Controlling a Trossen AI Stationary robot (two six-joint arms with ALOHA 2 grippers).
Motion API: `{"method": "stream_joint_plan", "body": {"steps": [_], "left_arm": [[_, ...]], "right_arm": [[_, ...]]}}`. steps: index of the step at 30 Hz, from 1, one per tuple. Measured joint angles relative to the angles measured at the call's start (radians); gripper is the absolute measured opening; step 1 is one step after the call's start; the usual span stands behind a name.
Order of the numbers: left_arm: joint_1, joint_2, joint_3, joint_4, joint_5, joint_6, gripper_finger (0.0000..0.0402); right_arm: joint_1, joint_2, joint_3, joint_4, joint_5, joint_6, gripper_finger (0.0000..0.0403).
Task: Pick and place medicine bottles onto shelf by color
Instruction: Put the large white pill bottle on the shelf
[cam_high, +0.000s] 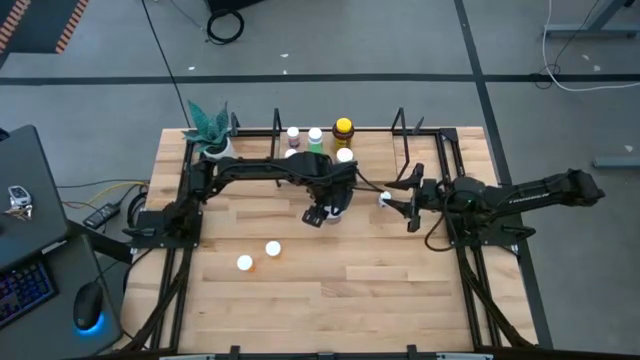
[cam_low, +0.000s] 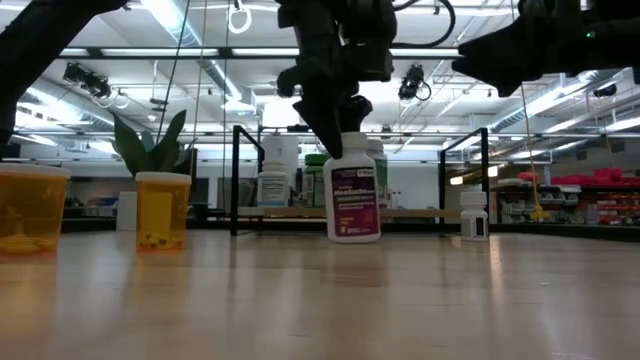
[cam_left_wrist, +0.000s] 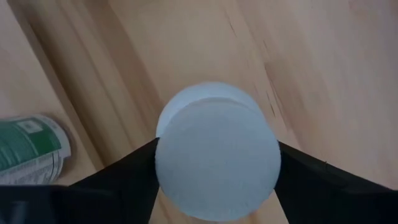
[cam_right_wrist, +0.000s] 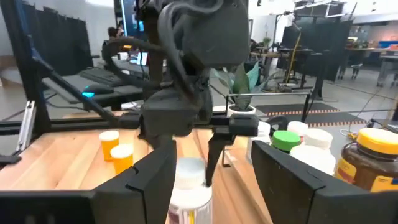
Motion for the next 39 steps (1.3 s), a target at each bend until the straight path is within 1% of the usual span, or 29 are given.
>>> {"method": "stream_joint_plan", "body": {"steps": [5, 8, 11, 15, 18, 20, 24, 28, 33, 39], "left_arm": [[-0.001, 0.017, 0.003, 0.019, 0.002, -0.006, 0.0287], [0.000, 0.011, 0.000, 0.026, 0.000, -0.013, 0.0298], [-0.001, 0.003, -0.003, 0.019, -0.009, -0.027, 0.0320], [-0.002, -0.008, -0.004, 0.001, -0.007, -0.059, 0.0362], [-0.010, -0.021, -0.004, -0.009, -0.010, -0.069, 0.0391], [-0.018, -0.029, -0.004, -0.014, -0.039, -0.088, 0.0397], [-0.026, -0.075, -0.003, -0.008, -0.118, -0.119, 0.0381], [-0.014, -0.126, -0.003, -0.019, -0.118, -0.165, 0.0358], [0.002, -0.184, -0.003, -0.038, -0.115, -0.196, 0.0336], [0.023, -0.258, -0.003, -0.122, -0.118, -0.213, 0.0312]], "right_arm": [[-0.002, -0.010, 0.000, -0.006, 0.012, 0.020, 0.0216], [-0.004, -0.011, 0.001, -0.022, 0.003, 0.036, 0.0216], [-0.005, -0.007, 0.001, -0.049, -0.003, 0.048, 0.0216], [-0.005, 0.004, 0.001, -0.078, -0.007, 0.060, 0.0219], [-0.005, 0.024, 0.001, -0.087, -0.008, 0.062, 0.0231], [-0.005, 0.046, 0.010, -0.097, -0.004, 0.071, 0.0243], [-0.014, 0.121, 0.073, -0.143, -0.003, 0.088, 0.0271], [-0.019, 0.237, 0.155, -0.202, -0.003, 0.088, 0.0292], [-0.019, 0.374, 0.277, -0.268, -0.004, 0.081, 0.0304], [-0.032, 0.509, 0.452, -0.462, -0.009, 0.081, 0.0311]]}}
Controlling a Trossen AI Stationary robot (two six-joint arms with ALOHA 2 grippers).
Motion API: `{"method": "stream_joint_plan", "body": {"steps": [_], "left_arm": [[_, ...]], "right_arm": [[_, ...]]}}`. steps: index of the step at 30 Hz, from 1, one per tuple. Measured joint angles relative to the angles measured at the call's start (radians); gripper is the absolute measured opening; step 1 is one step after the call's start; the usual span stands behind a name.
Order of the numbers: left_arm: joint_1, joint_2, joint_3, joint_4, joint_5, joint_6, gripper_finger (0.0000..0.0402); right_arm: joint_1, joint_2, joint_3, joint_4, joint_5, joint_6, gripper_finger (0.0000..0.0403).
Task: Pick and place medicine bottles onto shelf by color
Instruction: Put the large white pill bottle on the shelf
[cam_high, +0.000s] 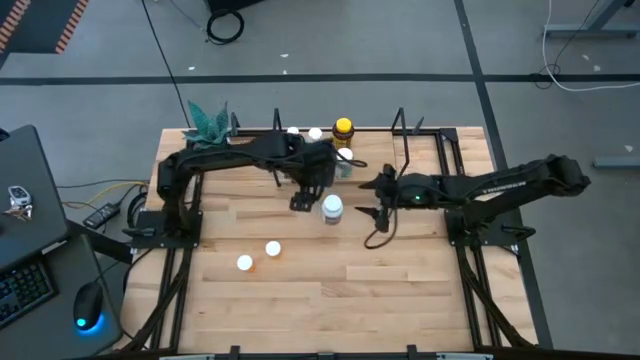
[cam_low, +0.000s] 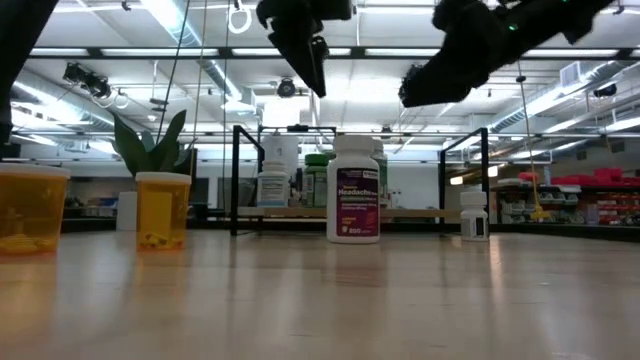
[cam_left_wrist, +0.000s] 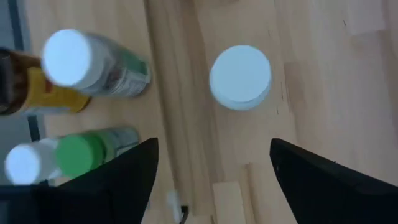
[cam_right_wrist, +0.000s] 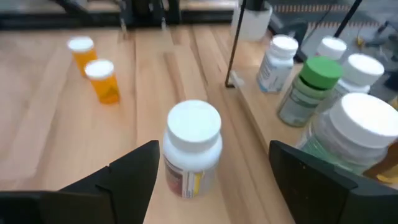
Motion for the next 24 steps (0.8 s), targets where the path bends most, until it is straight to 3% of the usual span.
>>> {"method": "stream_joint_plan", "body": {"steps": [14, 17, 24], "left_arm": [[0.007, -0.188, -0.016, -0.045, -0.003, -0.033, 0.0269], [0.007, -0.252, -0.109, -0.017, -0.002, -0.045, 0.0259], [0.007, -0.456, -0.459, 0.184, -0.003, -0.116, 0.0233]], "right_arm": [[-0.086, 0.263, 0.433, -0.434, -0.162, -0.001, 0.0317], [-0.086, 0.308, 0.489, -0.488, -0.162, -0.007, 0.0317], [-0.100, 0.389, 0.588, -0.536, -0.192, -0.054, 0.0317]]}}
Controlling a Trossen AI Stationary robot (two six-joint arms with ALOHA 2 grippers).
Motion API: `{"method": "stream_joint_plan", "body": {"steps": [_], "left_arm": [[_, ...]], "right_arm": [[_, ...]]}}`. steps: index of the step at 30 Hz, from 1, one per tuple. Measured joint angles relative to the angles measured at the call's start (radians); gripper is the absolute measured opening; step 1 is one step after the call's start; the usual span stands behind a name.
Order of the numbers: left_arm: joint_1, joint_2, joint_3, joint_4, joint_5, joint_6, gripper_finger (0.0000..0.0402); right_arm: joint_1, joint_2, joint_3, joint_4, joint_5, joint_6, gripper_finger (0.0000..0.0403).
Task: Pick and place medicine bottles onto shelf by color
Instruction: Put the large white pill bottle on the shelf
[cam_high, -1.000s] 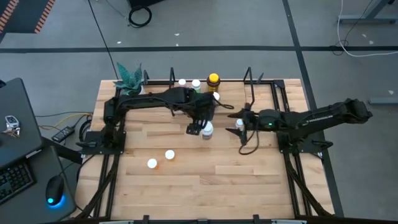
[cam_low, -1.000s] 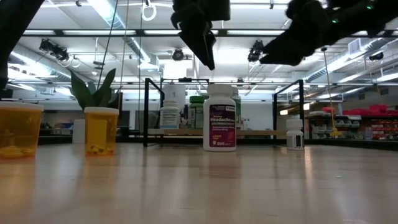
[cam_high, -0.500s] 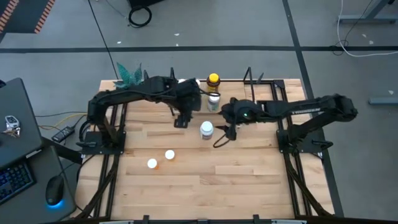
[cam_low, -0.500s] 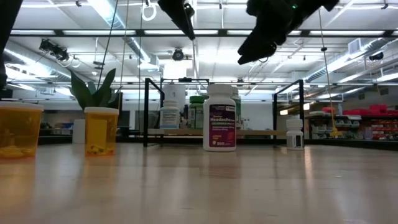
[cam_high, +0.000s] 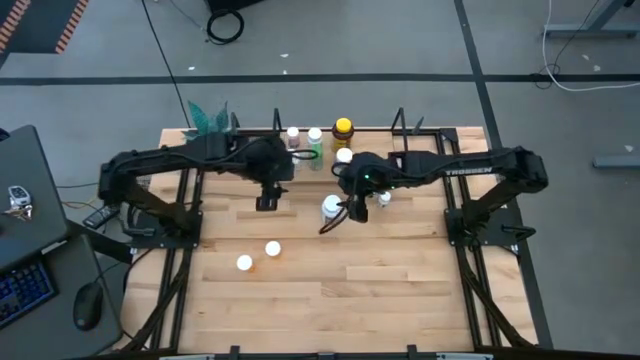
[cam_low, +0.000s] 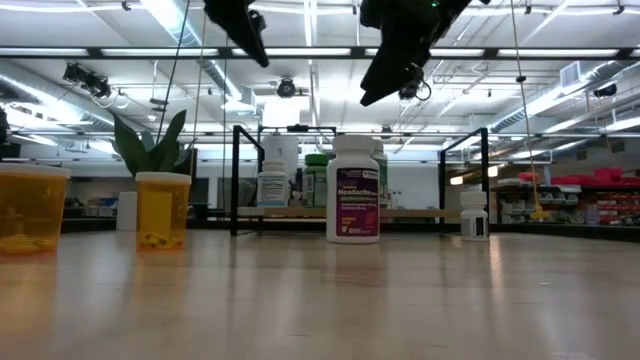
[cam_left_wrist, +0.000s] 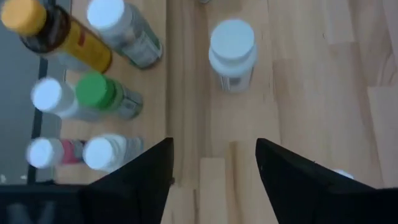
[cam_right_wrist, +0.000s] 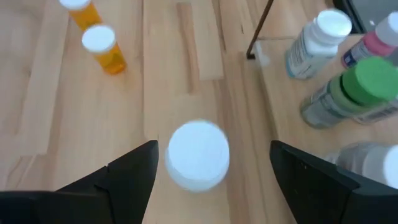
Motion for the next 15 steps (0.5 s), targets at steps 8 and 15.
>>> {"method": "stream_joint_plan", "body": {"steps": [8, 15], "left_arm": [[-0.007, -0.203, -0.284, 0.147, 0.002, -0.097, 0.0212], [-0.019, -0.379, -0.503, 0.368, 0.000, -0.167, 0.0200]], "right_arm": [[-0.033, 0.118, 0.126, -0.056, -0.048, -0.045, 0.0317], [-0.041, 0.236, 0.251, -0.144, -0.058, -0.080, 0.0317]]}}
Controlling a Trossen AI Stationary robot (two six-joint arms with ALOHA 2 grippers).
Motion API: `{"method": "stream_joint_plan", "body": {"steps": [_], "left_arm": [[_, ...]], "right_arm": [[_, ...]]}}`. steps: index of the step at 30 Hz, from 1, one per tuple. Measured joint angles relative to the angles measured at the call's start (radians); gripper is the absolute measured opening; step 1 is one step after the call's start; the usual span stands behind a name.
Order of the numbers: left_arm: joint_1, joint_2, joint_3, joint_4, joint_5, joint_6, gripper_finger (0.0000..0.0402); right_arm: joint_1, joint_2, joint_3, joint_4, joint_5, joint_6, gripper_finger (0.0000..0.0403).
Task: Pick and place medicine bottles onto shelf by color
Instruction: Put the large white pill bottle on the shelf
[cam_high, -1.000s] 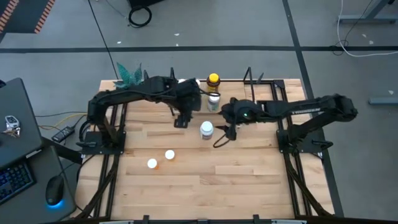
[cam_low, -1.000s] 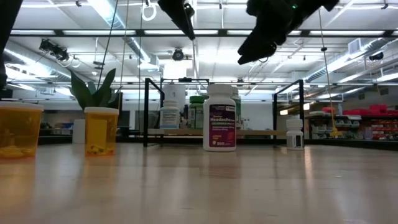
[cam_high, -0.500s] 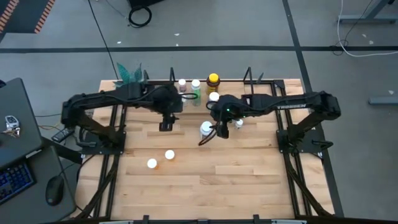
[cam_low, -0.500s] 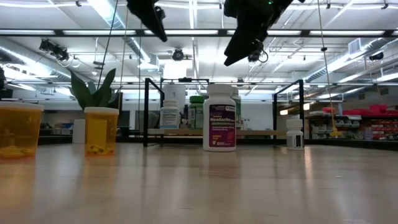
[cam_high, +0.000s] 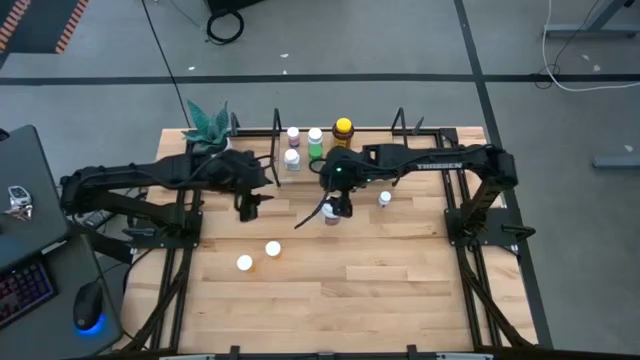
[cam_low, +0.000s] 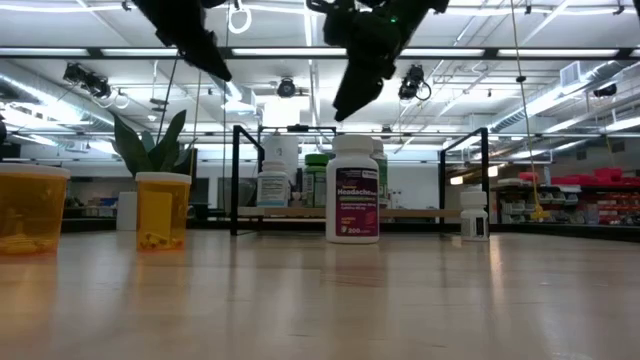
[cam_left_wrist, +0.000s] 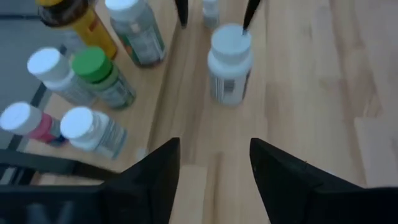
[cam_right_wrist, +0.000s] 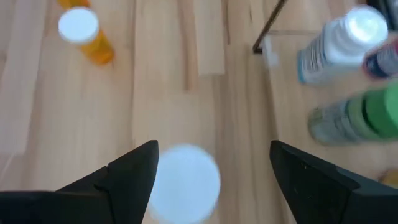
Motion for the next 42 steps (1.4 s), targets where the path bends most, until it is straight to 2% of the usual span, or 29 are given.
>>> {"method": "stream_joint_plan", "body": {"steps": [9, 17, 24, 30, 35, 42], "left_arm": [[-0.013, -0.201, -0.239, 0.205, 0.000, -0.064, 0.0192], [-0.038, -0.350, -0.349, 0.293, -0.012, -0.096, 0.0187], [-0.061, -0.457, -0.439, 0.382, -0.054, -0.129, 0.0183], [-0.094, -0.514, -0.533, 0.493, -0.077, -0.155, 0.0183], [-0.110, -0.533, -0.565, 0.523, -0.101, -0.164, 0.0181], [-0.113, -0.530, -0.565, 0.525, -0.105, -0.209, 0.0185]], "right_arm": [[0.001, 0.116, 0.084, -0.105, -0.012, -0.020, 0.0328], [0.002, 0.135, 0.088, -0.136, -0.037, -0.021, 0.0354], [0.006, 0.124, 0.087, -0.157, -0.073, 0.008, 0.0358], [0.036, 0.130, 0.073, -0.178, -0.060, 0.002, 0.0358], [0.040, 0.130, 0.073, -0.184, -0.055, -0.027, 0.0355], [0.039, 0.135, 0.072, -0.182, -0.049, -0.070, 0.0322]]}}
